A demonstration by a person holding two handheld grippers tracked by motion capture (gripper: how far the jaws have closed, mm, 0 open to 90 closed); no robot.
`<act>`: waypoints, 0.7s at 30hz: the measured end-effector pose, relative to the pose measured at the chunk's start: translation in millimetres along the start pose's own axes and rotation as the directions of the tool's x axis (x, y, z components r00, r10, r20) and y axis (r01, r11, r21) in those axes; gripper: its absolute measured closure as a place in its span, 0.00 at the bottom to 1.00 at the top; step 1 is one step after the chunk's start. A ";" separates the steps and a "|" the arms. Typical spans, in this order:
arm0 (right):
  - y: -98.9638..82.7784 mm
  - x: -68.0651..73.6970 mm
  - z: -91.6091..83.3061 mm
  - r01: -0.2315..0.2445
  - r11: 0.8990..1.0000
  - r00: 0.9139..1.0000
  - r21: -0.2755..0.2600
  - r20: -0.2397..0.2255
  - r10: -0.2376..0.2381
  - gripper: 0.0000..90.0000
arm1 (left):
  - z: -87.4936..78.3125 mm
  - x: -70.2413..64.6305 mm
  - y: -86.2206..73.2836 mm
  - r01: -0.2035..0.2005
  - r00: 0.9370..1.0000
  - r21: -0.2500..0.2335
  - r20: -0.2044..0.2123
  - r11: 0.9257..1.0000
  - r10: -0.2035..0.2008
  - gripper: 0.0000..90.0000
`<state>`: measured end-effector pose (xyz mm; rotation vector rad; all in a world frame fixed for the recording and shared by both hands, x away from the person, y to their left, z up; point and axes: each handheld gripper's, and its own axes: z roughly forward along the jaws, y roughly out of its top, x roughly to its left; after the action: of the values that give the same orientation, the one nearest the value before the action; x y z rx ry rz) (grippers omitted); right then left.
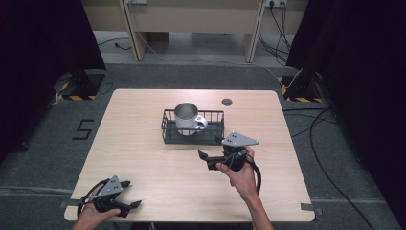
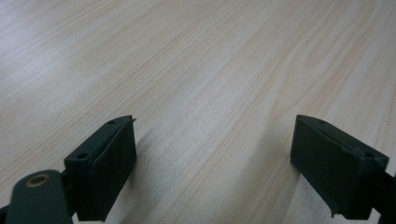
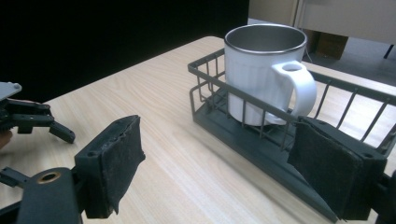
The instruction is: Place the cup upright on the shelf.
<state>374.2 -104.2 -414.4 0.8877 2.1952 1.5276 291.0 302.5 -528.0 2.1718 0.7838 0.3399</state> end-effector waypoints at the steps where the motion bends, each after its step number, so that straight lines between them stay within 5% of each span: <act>1: -1.8 0.8 -0.3 -0.003 1.000 1.000 -0.002 -0.003 0.003 0.19 | 0.0 0.0 0.0 -0.001 1.000 0.000 0.000 1.000 0.001 0.15; 21: -30.4 17.5 -5.4 -0.011 1.000 1.000 0.008 -0.012 0.011 0.19 | 0.0 0.0 0.0 -0.001 1.000 0.000 0.000 1.000 0.001 0.15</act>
<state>348.5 -103.9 -439.0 0.8963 2.2095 1.5339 291.0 302.5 -528.0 2.1722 0.7834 0.3404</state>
